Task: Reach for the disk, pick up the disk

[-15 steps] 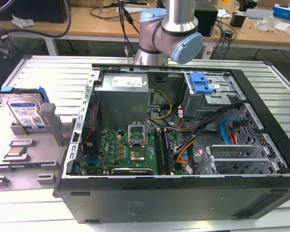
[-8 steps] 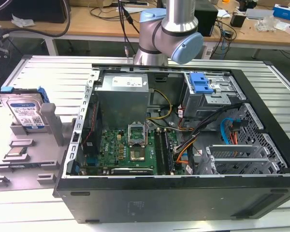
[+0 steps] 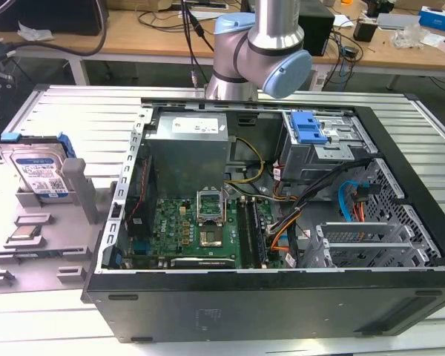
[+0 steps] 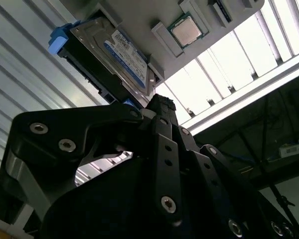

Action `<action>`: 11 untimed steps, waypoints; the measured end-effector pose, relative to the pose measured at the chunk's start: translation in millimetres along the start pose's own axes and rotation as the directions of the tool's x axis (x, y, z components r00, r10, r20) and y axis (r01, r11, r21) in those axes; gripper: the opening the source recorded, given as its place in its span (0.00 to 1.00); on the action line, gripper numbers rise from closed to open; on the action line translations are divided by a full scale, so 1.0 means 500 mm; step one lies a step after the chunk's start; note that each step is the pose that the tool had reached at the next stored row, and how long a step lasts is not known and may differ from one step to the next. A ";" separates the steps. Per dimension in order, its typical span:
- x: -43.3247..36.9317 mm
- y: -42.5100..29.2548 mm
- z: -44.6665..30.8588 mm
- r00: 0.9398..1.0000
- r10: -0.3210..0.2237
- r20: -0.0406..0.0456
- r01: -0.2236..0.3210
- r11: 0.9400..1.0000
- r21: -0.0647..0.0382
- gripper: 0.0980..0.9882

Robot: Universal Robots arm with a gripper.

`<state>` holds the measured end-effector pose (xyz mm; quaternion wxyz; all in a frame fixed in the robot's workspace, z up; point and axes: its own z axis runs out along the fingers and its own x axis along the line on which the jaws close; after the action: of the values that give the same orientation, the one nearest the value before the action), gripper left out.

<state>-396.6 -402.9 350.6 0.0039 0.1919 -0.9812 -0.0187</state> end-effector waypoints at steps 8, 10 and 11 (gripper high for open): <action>0.000 0.000 0.000 0.999 -0.050 -0.002 0.050 0.999 0.000 0.01; 0.000 0.000 0.000 0.998 -0.059 -0.002 0.059 0.998 0.000 0.01; 0.000 0.000 0.000 0.998 -0.066 -0.002 0.066 0.998 0.000 0.01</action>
<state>-396.6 -402.9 350.5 0.0045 0.2241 -0.9744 -0.0186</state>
